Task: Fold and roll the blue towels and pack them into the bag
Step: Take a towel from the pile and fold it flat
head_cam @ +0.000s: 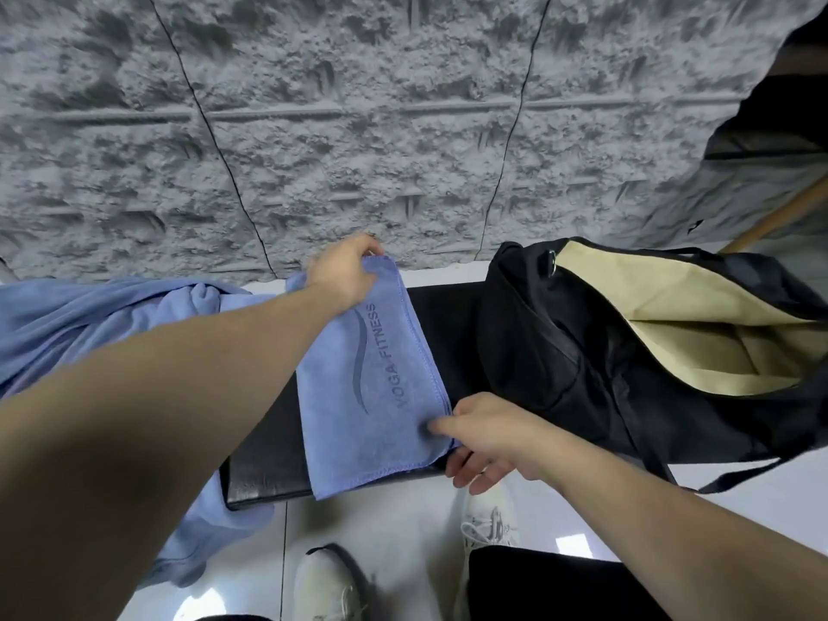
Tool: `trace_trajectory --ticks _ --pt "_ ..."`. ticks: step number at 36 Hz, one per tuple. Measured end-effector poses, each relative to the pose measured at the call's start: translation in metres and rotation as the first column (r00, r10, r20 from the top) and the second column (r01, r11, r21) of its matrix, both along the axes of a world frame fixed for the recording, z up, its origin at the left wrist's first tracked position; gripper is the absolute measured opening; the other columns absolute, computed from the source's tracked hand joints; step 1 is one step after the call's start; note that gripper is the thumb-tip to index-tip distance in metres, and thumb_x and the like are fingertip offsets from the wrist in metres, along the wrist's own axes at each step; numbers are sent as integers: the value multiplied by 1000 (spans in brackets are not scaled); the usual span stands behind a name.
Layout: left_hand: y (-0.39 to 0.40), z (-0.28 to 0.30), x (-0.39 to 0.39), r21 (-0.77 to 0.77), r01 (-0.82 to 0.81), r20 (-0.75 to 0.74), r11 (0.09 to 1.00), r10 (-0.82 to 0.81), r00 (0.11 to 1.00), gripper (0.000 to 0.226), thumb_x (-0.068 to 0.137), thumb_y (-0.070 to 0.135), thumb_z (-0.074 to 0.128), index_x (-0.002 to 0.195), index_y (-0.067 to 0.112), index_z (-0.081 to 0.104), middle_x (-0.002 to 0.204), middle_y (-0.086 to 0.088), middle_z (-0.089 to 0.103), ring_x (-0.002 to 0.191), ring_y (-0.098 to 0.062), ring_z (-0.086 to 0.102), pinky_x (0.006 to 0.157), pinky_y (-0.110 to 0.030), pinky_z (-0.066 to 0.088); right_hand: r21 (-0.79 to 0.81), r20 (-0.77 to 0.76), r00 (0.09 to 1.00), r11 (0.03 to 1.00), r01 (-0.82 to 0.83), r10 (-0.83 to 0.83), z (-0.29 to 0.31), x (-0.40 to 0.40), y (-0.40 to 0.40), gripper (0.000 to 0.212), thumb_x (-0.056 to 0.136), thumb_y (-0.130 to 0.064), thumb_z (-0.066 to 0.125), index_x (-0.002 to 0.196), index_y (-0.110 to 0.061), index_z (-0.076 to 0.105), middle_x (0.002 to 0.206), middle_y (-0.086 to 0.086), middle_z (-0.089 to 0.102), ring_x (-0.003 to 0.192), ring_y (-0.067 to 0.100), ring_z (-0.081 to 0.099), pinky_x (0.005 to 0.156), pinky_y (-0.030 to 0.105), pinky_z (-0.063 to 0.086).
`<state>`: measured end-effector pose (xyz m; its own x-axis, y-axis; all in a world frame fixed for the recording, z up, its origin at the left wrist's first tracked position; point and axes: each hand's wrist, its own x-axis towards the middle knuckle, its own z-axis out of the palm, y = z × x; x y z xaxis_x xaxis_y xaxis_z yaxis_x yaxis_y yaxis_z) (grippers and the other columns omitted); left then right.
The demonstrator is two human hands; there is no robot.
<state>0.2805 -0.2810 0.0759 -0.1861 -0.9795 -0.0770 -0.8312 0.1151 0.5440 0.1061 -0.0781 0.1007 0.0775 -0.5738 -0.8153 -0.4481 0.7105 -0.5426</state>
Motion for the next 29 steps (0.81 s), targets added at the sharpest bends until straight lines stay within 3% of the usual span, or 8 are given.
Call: trace_trajectory --ticks 4,11,13,16,19,22,25,29 --pt "18 -6 0 -29 68 73 997 -65 995 52 84 6 60 130 29 50 133 0 50 124 -23 46 105 -46 38 -32 -31 999 999 -29 28 -1 2 1 26 95 -31 57 87 -7 53 71 15 66 52 21 65 48 27 53" --pt "74 -10 16 -135 144 -47 980 -151 987 43 87 10 65 127 21 56 142 2 42 124 -21 47 99 -42 42 -79 -76 997 997 -14 8 -1 0 5 30 95 -36 59 90 -7 56 67 13 64 49 19 60 46 26 51" --pt "96 -11 23 -161 184 -66 970 -197 978 34 89 13 65 122 20 60 137 1 47 121 -22 50 100 -43 42 -92 -78 997 996 -1 -6 0 0 7 31 95 -37 59 93 -6 57 68 13 64 50 19 60 47 26 52" --pt "131 -11 34 -228 220 -90 948 -245 965 20 88 20 65 109 20 65 113 4 54 103 -18 56 94 -43 45 -107 -72 997 994 6 -14 0 -2 12 34 96 -38 58 96 -4 59 69 13 64 52 20 59 49 28 53" --pt "166 -11 44 -242 284 -93 928 -313 945 25 84 40 60 99 21 64 97 7 54 90 -16 56 86 -40 46 -115 -51 999 993 14 -20 3 -2 17 32 97 -37 56 98 -5 59 71 13 64 53 20 59 49 27 53" --pt "195 -17 55 -258 371 -9 892 -386 922 33 80 55 63 97 27 60 97 11 55 88 -14 57 82 -35 45 -105 -29 999 994 27 -30 6 -1 20 30 99 -36 54 100 -6 57 71 12 63 54 18 57 48 25 51" --pt "215 -22 67 -193 449 131 872 -431 893 47 75 66 62 108 34 57 112 14 51 100 -11 51 82 -27 33 -76 24 999 996 48 -46 6 -1 25 33 99 -38 55 106 -6 56 70 10 63 53 17 57 48 25 51" --pt "228 -28 84 -213 572 319 792 -497 807 59 70 59 64 122 36 50 116 11 48 105 -9 43 90 -25 32 -83 -34 999 996 -14 11 6 -3 33 33 97 -38 57 104 -5 59 76 12 65 59 17 57 50 25 52"
